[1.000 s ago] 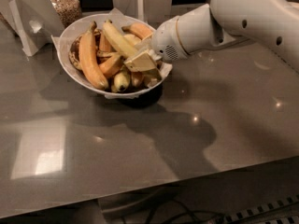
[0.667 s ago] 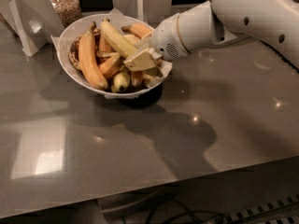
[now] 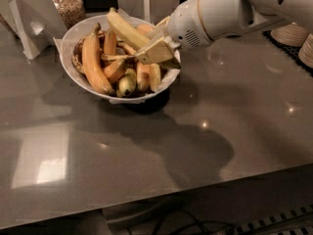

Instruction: Pick banana from white bowl

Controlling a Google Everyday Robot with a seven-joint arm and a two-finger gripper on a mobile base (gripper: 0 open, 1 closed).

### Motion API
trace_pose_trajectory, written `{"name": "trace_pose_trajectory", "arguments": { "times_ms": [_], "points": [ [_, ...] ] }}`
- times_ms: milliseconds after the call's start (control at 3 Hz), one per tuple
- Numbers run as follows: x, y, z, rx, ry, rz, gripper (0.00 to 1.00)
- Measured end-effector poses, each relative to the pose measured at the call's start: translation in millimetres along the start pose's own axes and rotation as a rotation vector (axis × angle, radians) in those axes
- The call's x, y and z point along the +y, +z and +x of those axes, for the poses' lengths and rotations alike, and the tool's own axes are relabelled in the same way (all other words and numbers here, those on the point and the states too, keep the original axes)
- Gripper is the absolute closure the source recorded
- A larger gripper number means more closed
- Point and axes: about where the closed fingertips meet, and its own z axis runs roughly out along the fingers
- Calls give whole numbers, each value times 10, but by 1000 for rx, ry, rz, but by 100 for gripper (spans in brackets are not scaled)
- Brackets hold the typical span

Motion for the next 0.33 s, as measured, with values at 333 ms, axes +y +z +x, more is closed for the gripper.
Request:
{"name": "trace_pose_trajectory", "arguments": {
  "times_ms": [333],
  "points": [
    [103, -207, -111, -13, -21, -18, 100]
  ]
}}
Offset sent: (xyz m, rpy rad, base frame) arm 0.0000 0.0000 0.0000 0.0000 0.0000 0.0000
